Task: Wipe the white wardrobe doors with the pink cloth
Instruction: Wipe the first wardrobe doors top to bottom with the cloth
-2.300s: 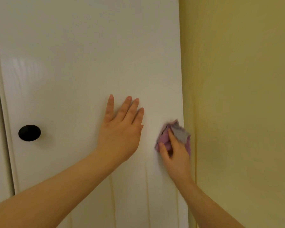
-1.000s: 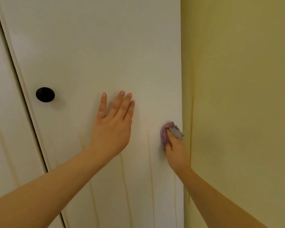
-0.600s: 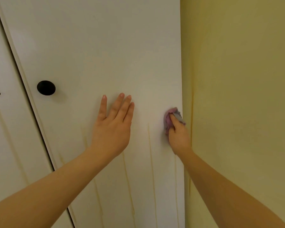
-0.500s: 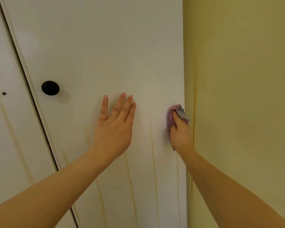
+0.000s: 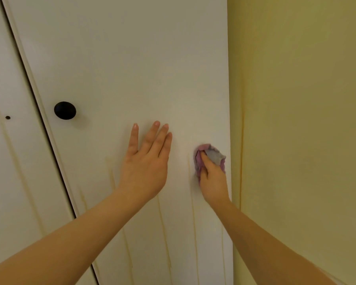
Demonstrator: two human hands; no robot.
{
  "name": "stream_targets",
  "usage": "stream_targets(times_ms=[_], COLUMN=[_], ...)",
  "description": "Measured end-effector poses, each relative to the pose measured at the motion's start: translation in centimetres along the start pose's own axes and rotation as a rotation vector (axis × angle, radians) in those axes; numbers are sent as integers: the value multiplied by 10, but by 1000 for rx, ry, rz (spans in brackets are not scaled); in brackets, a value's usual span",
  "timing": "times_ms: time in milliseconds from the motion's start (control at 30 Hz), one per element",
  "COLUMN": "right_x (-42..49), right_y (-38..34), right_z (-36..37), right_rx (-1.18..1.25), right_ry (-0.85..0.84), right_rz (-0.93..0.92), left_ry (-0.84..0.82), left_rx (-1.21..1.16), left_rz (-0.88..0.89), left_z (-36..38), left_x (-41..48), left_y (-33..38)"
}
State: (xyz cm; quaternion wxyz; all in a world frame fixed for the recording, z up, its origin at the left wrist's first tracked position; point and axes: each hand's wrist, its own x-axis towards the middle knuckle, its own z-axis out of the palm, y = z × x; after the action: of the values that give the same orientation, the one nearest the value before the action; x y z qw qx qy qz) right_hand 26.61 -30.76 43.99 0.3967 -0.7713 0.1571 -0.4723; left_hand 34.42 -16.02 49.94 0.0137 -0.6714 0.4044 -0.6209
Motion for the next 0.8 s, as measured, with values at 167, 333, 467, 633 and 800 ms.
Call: stream_targets(times_ms=[167,333,467,633,800], right_x=[27,3,-19,17,-32], right_y=[-28,-21,-3,-25,9], right_z=[-4,14,13,17,22], right_rx=[-56,-135,-259,-174,-234], right_ry=[26,-32,-43,46,-57], right_rz=[-148,-170,-194,-259,-158], left_ry=[-8,8,22,37,44], left_rx=[15,32,46,45,48], left_rz=[11,7,9,8,4], left_z=[2,1,-2,-1,-3], left_x=[3,-2,-7,-6,-10], left_y=[-8,-20,-26,-24,-32])
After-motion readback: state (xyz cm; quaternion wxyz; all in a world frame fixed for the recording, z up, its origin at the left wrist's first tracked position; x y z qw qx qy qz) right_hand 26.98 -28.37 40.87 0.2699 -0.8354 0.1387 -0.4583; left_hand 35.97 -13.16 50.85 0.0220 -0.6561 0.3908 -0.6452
